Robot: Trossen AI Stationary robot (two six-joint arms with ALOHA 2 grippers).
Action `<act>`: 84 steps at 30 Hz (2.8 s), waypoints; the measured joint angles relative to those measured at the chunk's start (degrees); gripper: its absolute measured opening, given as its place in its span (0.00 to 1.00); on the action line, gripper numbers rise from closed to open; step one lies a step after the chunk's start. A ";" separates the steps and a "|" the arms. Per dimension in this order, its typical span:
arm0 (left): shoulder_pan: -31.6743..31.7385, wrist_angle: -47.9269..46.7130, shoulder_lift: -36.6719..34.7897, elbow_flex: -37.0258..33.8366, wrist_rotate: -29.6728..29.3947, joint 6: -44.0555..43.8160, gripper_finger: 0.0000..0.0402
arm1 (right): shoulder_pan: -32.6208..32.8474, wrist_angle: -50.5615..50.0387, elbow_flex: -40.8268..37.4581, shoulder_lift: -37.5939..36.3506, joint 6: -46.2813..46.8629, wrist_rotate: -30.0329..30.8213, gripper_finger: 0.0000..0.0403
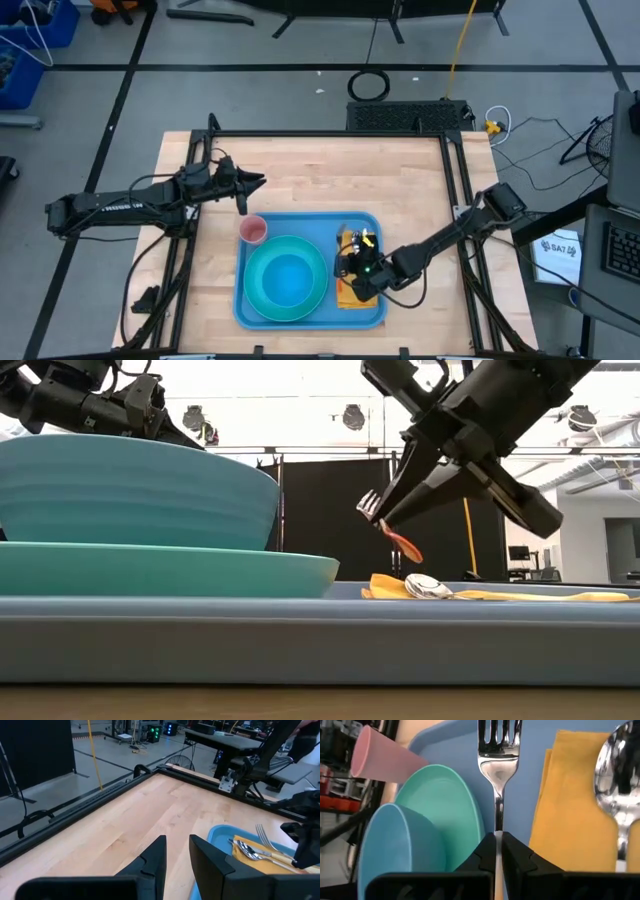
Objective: Set up tray
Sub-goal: Put the orange fork on the yellow napkin to the left of the orange spoon, then return to Home Position
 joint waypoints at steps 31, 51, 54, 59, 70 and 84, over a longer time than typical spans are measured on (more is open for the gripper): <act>0.00 0.01 -0.01 0.00 0.02 0.27 0.22 | 0.87 -0.91 -6.15 -0.07 6.74 -6.62 0.00; -0.02 -0.08 -0.02 0.00 0.03 0.20 0.22 | -0.98 1.01 -6.40 -0.08 1.17 -10.76 0.00; -0.01 -0.09 -0.01 0.00 0.05 0.19 0.22 | -1.05 1.02 -6.40 -0.07 1.13 -10.45 0.02; 0.00 -0.15 -0.01 0.00 0.09 0.13 0.22 | -1.34 1.82 -6.40 -0.07 -0.56 -9.90 0.14; -0.02 -0.48 0.00 0.00 0.13 0.09 0.22 | -3.61 16.40 -6.40 -0.07 -18.57 -9.99 0.25; 0.00 -7.48 -8.28 0.48 11.42 2.40 0.22 | -0.10 16.96 -8.00 -28.37 -92.47 0.38 0.22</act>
